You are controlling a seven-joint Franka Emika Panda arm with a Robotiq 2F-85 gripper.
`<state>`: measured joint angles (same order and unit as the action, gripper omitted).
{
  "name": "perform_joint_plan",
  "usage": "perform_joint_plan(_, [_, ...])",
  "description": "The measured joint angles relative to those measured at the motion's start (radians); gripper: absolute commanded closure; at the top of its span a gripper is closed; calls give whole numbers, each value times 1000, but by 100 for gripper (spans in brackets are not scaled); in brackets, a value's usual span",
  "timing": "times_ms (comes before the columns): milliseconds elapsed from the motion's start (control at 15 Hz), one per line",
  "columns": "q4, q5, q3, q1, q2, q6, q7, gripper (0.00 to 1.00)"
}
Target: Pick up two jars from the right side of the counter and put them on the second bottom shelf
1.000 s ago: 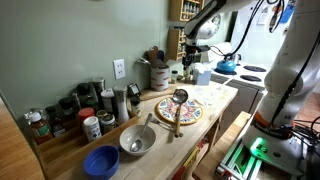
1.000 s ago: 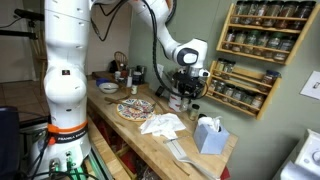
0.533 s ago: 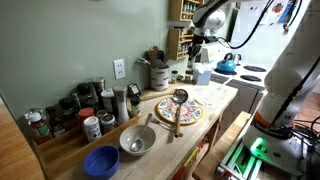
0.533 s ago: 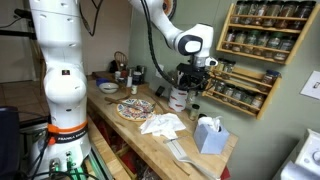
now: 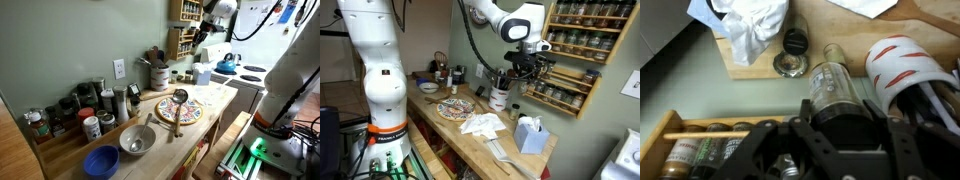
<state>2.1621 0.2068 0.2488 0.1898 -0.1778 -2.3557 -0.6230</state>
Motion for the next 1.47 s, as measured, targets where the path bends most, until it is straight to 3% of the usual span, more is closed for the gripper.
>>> perform_joint_plan(533, [-114, 58, 59, -1, -16, -56, -49, 71])
perform_joint_plan(600, [-129, 60, 67, -1, -17, -62, -50, 46])
perform_joint_plan(1000, [-155, 89, 79, -4, -26, -76, -72, 46])
perform_joint_plan(1067, [-155, 89, 79, -4, -26, -76, -72, 71])
perform_joint_plan(1467, [-188, 89, 82, -5, -2, -77, -72, 71])
